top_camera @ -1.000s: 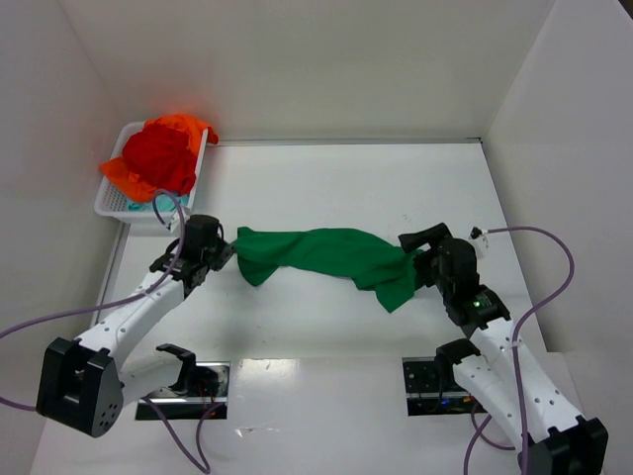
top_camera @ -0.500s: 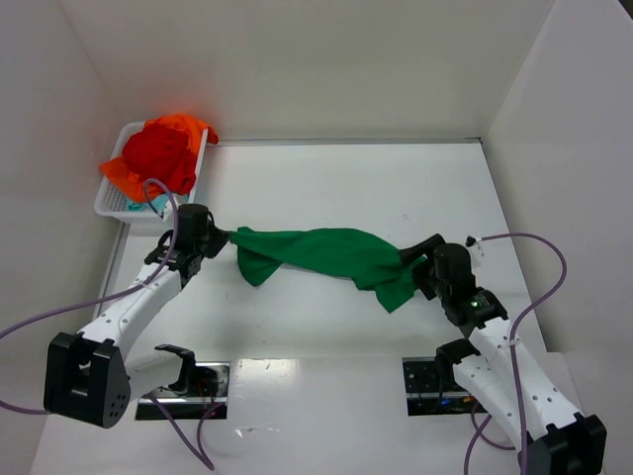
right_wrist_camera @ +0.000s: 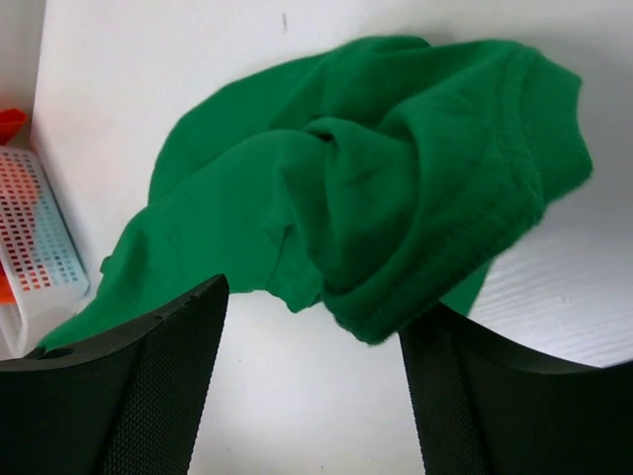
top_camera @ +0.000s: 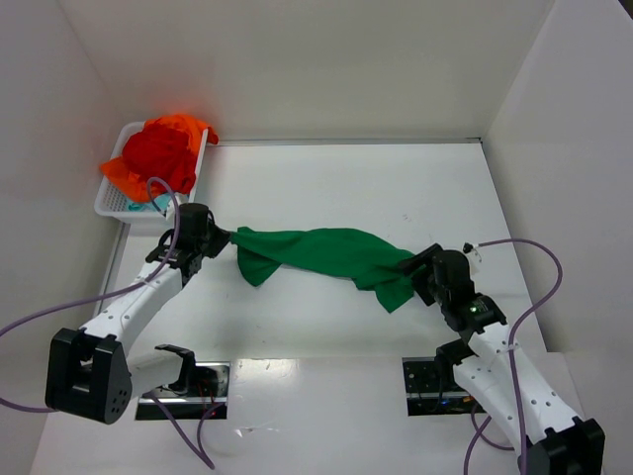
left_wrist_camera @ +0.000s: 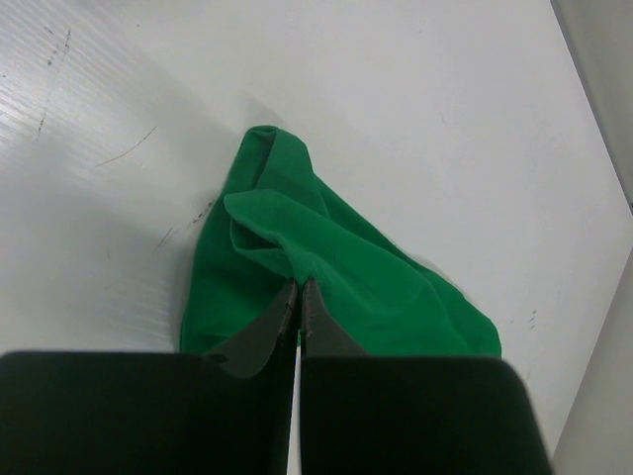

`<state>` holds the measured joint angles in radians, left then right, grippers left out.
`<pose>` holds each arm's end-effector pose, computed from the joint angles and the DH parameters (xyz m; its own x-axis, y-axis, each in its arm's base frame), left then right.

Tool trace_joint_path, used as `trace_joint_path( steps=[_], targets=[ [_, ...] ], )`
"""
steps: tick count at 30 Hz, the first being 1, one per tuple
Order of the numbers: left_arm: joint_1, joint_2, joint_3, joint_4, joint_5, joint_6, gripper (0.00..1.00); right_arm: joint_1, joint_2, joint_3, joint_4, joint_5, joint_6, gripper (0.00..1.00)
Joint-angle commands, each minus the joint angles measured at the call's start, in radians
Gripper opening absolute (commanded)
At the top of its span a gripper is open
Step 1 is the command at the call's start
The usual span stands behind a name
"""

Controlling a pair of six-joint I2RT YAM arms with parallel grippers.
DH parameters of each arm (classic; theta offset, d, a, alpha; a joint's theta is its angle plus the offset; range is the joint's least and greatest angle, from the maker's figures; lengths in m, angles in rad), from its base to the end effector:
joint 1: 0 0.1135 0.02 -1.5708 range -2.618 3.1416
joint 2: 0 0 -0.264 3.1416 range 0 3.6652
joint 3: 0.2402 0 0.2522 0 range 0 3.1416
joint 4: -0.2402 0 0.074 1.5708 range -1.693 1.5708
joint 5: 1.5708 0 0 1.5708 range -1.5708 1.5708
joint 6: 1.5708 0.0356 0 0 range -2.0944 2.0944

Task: Fold and stack the t-shirts
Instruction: Flatten out the tshirt

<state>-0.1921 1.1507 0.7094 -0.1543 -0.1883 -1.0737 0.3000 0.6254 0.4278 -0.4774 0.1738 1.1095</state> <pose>0.2463 -0.0411 0.2430 -0.2938 -0.8225 -0.4871 -0.4671 0.5681 -0.6775 0.1385 0.0364 0.2106 -0.4109 0.7961 -0.4443 0.4624 0.6019 0.6510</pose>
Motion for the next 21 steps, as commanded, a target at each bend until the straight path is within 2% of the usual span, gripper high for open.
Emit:
trace_joint_path(
  steps=[1,6,8,16,20,21],
  targets=[
    [0.006,0.004,0.028,0.045,0.012,0.020,0.00,-0.007,-0.036,-0.031,-0.012,-0.005,0.016,0.73],
    [0.006,0.004,0.028,0.045,0.012,0.020,0.00,-0.007,-0.049,-0.060,-0.001,-0.005,0.016,0.66],
    [0.006,0.004,0.028,0.045,0.012,0.020,0.00,-0.007,-0.038,-0.060,0.022,-0.005,0.006,0.59],
    [0.006,0.004,0.019,0.045,0.012,0.020,0.00,-0.007,-0.003,-0.072,0.056,0.033,-0.005,0.46],
    [0.006,0.004,0.019,0.045,0.012,0.020,0.00,-0.007,-0.003,-0.084,0.079,0.044,-0.005,0.30],
    [0.006,0.013,0.019,0.045,0.012,0.020,0.00,-0.007,-0.003,-0.084,0.088,0.056,-0.005,0.19]
  ],
)
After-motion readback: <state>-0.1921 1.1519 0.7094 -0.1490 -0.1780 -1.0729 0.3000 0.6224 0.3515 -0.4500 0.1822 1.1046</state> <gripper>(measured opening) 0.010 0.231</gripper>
